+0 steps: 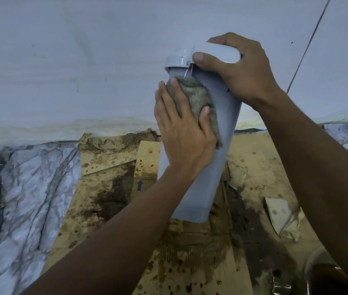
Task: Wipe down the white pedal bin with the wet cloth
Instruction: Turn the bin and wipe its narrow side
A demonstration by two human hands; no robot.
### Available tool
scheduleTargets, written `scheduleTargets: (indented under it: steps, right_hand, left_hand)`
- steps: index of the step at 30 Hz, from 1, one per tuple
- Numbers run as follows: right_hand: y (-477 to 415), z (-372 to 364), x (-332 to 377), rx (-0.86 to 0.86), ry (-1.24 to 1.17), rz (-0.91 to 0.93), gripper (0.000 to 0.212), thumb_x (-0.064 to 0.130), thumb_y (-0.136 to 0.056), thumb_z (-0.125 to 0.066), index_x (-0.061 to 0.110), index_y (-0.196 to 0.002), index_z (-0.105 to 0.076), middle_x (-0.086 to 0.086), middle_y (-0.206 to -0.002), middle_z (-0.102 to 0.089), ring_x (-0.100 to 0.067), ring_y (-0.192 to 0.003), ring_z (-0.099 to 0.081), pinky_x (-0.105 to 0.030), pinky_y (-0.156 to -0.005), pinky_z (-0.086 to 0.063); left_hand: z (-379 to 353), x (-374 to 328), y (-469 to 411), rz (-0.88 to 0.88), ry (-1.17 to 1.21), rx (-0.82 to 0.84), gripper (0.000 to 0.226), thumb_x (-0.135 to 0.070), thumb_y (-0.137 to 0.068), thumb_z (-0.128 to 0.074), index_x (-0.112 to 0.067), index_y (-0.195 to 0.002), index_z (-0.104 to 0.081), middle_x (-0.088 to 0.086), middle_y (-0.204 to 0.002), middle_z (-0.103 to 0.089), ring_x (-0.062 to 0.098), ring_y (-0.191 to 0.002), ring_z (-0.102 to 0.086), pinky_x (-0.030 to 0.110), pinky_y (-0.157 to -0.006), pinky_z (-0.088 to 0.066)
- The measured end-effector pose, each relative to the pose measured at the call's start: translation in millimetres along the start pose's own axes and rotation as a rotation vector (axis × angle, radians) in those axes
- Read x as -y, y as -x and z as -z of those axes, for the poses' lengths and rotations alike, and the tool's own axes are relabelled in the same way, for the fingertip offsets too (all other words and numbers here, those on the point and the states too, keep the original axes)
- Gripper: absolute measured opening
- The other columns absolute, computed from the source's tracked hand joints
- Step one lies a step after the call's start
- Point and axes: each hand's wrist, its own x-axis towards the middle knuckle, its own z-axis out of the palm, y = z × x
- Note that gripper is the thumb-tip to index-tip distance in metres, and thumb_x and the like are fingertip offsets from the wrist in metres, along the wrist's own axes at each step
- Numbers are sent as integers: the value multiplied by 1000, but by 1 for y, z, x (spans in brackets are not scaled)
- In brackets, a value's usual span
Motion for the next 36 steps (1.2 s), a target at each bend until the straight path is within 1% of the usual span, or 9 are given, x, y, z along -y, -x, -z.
scheduleTargets:
  steps: [4,9,13,17,19,25,29,33,36]
  right_hand:
    - [-1,1,-2,-13,2,-17,70,89,-60,-65,34,-102,-74,19,-107,-72,-2,-105,-66,-43,-96,-52]
    - [0,2,0,8,-26,-89,73,92,-51,-68,40,-102,-72,25,-114,-69,-1,-112,-63,-45,-98,-52]
    - [3,5,2,25,-14,-81,62,86,-59,-70,41,-101,-72,27,-110,-69,0,-109,-64,-46,-97,-53]
    - [2,6,0,16,-22,-85,60,85,-59,-71,41,-100,-72,27,-109,-70,0,-108,-64,-45,-97,-53]
    - [1,5,-1,8,-28,-93,58,83,-59,-71,41,-99,-72,27,-108,-70,1,-106,-64,-43,-97,-53]
    - [1,3,0,-7,-5,-81,57,83,-60,-70,42,-100,-72,27,-106,-70,2,-105,-64,-41,-96,-53]
    - [0,0,0,-7,43,-27,69,89,-60,-65,40,-107,-71,25,-111,-70,1,-109,-63,-40,-98,-52]
    - [-2,3,-3,-1,35,-29,80,95,-53,-63,39,-110,-71,24,-114,-69,0,-112,-63,-41,-100,-51]
    - [0,6,-5,5,19,-35,78,94,-52,-66,40,-108,-71,25,-114,-69,-1,-113,-62,-42,-101,-50]
  left_hand:
    - [-5,-10,7,-96,-119,23,74,-44,-105,-39,4,-156,-16,26,-164,-12,40,-153,-6,57,-122,-12]
    - [-2,21,48,-669,-346,287,68,-43,-104,-41,-9,-158,-20,17,-166,-10,33,-155,-6,50,-125,1]
    - [11,67,92,-922,-427,490,67,-44,-104,-38,-11,-159,-20,13,-167,-6,28,-155,-2,46,-125,3]
    - [27,111,113,-1161,-457,632,62,-46,-106,-26,-15,-159,-20,9,-167,-12,25,-155,-5,43,-126,2]
    - [29,107,101,-1102,-427,595,61,-45,-106,-24,-17,-159,-21,9,-167,-9,24,-155,-5,42,-126,-1]
    - [17,49,26,-629,-276,221,61,-39,-104,-35,-10,-156,-28,18,-164,-16,30,-154,-5,49,-125,-2]
    - [9,12,-5,-396,-169,90,60,-33,-105,-41,-8,-157,-26,16,-165,-17,33,-155,-6,53,-125,-6]
    - [2,-4,1,-333,-168,76,61,-34,-104,-43,-8,-157,-25,15,-166,-16,34,-155,-6,55,-124,-7]
    - [2,13,23,-475,-263,178,65,-39,-103,-44,-9,-157,-24,16,-166,-14,34,-154,-6,55,-124,-4]
